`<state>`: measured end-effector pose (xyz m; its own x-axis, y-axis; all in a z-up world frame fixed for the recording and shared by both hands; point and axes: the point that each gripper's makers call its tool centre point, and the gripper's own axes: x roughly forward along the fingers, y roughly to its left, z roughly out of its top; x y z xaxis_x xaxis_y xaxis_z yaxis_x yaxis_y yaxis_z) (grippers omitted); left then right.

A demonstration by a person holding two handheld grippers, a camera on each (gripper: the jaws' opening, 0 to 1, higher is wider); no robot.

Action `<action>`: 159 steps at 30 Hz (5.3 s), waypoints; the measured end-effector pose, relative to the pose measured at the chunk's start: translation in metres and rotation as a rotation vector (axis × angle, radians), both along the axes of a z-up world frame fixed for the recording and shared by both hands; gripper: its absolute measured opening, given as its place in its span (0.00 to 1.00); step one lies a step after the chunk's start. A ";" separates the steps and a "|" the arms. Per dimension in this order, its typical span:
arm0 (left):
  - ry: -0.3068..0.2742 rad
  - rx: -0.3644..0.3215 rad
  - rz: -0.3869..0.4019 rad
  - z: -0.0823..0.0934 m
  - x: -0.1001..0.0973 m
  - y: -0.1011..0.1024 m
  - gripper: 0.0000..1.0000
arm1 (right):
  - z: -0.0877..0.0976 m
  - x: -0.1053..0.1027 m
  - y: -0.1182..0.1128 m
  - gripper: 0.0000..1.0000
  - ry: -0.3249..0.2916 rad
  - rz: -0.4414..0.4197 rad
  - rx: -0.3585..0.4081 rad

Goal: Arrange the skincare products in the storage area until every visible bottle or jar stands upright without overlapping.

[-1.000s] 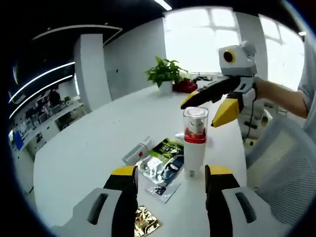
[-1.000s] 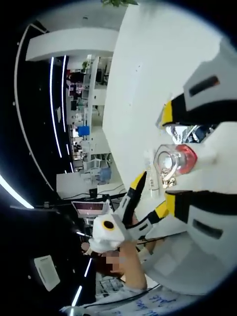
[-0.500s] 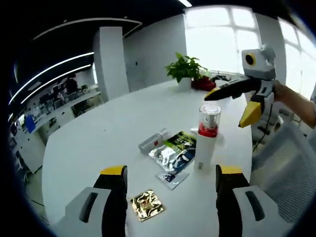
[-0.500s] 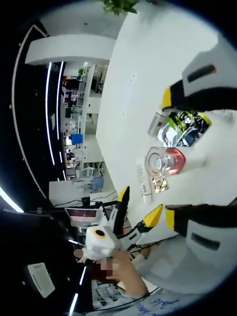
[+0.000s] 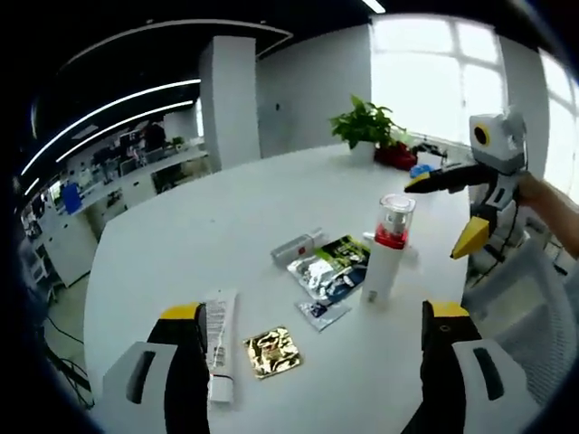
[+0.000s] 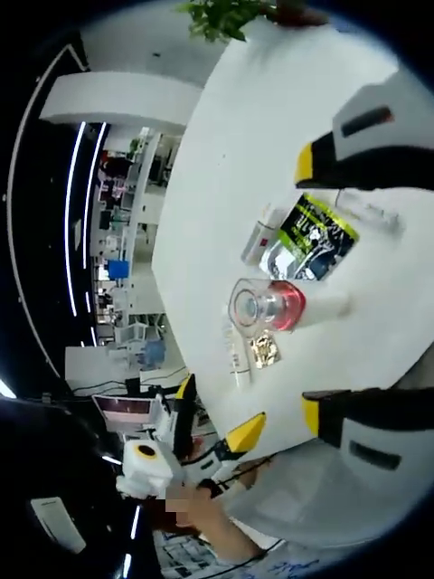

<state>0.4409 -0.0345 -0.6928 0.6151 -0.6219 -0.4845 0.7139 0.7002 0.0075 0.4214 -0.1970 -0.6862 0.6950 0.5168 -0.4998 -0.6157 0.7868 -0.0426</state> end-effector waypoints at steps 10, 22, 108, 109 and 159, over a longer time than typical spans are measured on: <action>0.027 0.020 0.022 0.001 -0.010 0.011 0.97 | -0.001 -0.004 -0.002 0.95 0.006 0.010 -0.020; 0.046 0.088 0.045 -0.011 -0.011 0.029 0.97 | -0.003 -0.005 0.002 0.99 0.019 0.019 0.001; 0.376 0.368 0.065 -0.124 0.118 0.072 0.42 | -0.019 0.002 -0.011 1.00 0.110 -0.031 0.006; 0.385 0.371 0.062 -0.125 0.118 0.072 0.42 | -0.019 0.002 -0.011 1.00 0.110 -0.031 0.007; 0.309 0.281 0.116 -0.104 0.127 0.067 0.28 | -0.022 0.000 -0.008 1.00 0.117 -0.004 -0.012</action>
